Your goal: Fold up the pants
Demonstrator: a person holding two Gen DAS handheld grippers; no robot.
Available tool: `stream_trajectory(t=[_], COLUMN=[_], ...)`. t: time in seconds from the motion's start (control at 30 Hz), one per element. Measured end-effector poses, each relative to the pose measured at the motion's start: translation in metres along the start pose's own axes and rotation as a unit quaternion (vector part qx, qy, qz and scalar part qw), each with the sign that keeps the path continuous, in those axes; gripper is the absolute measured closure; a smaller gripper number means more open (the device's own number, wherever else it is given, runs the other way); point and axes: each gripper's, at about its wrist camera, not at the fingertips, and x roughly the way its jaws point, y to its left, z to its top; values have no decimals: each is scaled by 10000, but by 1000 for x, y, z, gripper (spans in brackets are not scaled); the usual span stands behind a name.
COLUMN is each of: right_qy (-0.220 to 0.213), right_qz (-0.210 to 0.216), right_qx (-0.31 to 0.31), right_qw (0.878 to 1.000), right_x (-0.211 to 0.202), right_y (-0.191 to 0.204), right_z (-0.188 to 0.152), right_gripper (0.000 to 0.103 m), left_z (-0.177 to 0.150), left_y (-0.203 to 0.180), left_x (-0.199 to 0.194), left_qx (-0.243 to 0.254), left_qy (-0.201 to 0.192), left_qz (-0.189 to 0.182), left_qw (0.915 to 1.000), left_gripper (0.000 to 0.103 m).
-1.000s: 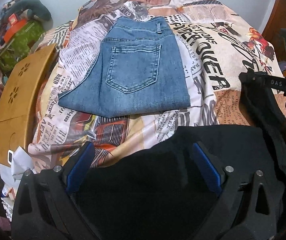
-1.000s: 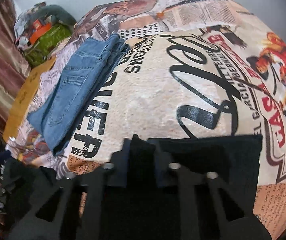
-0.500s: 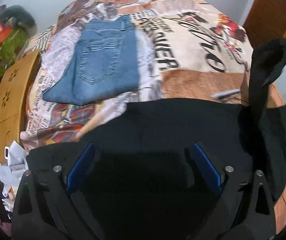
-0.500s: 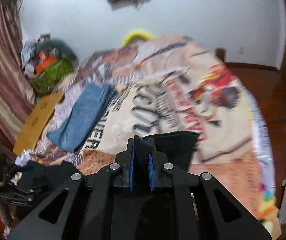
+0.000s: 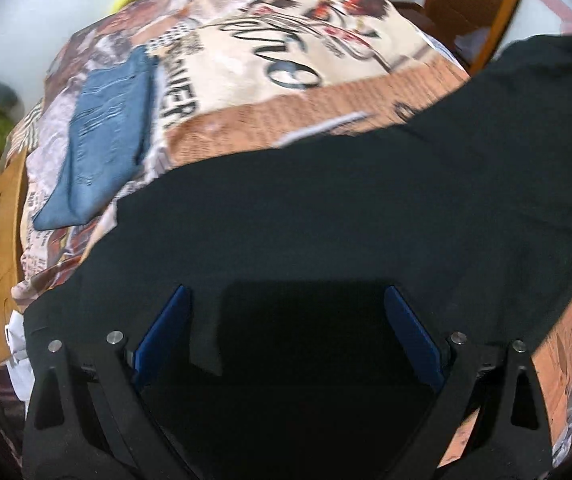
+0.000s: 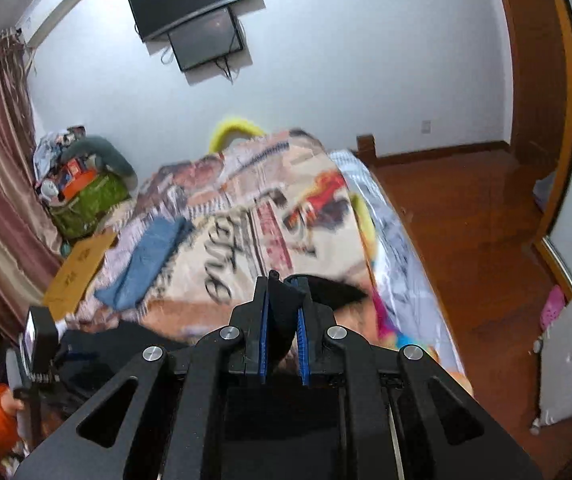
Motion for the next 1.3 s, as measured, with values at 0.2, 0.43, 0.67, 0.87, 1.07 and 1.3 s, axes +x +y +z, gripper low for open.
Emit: stream_trajectory(t=[0.2, 0.43, 0.67, 0.87, 1.07, 1.3], right_qy=[734, 1238, 1250, 1028, 625, 225], right_qz=[-298, -507, -904, -1362, -1276, -660], right_qx=[487, 969, 1029, 641, 107, -448], right_qw=[9957, 9863, 9827, 9832, 9898, 9966], right_x=[12, 20, 13, -6, -12, 9], right_y=[-39, -56, -47, -31, 9, 79], right_z=[-73, -138, -146, -128, -93, -52], right_gripper=[93, 92, 72, 54, 41, 38], left_z=[-1, -2, -5, -7, -12, -34], left_y=[-17, -17, -14, 4, 59, 148], left_x=[3, 5, 3, -12, -49, -91], left_qx=[51, -77, -129, -302, -911, -1728], left_qy=[43, 35, -46, -338, -898, -1359], left_qz=[-53, -112, -154, -126, 40, 461], left_qw=[10000, 9999, 9998, 9989, 9918, 9744], left_gripper=[5, 4, 4, 4, 4, 4])
